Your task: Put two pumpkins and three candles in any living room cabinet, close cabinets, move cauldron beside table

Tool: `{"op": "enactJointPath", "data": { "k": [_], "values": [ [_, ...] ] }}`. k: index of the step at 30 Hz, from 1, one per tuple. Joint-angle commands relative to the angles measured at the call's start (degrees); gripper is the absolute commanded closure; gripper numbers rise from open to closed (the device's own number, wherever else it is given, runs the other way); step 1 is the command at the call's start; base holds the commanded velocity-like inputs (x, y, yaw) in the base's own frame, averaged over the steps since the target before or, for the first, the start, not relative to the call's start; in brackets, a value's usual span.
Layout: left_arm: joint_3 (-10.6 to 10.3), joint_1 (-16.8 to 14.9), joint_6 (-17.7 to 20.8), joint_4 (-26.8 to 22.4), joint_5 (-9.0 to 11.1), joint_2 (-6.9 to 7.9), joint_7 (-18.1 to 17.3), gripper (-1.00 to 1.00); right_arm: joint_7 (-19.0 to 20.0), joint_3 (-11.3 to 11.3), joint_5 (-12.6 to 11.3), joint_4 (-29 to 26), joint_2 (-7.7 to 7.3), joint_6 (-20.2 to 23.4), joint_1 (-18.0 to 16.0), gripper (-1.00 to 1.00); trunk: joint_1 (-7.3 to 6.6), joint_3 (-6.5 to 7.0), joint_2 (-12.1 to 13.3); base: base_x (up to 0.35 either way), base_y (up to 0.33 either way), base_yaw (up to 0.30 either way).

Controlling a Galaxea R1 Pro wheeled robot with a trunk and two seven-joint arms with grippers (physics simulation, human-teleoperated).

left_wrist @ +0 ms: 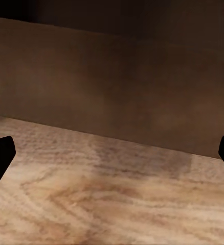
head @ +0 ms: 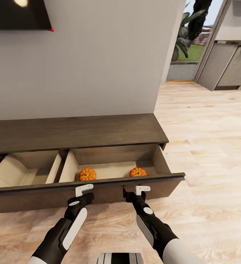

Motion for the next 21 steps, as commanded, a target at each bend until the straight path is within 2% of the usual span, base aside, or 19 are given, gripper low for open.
{"op": "enactJointPath", "data": {
  "k": [1, 21],
  "values": [
    [-0.1, 0.0, 0.1, -0.1, 0.5, 0.02, 0.5, -1.00, -0.5, 0.3, -0.5, 0.0, -0.06, -0.3, -0.1, -1.00, 0.00, -0.04, 0.0, 0.119, 0.000, 0.000],
    [-0.1, 0.0, 0.1, -0.2, 0.4, 0.02, 0.4, -1.00, -0.5, 0.3, -0.8, 0.0, -0.06, -0.4, -0.1, -1.00, 0.00, -0.04, 0.0, 0.164, 0.000, 0.000]
  ]
}}
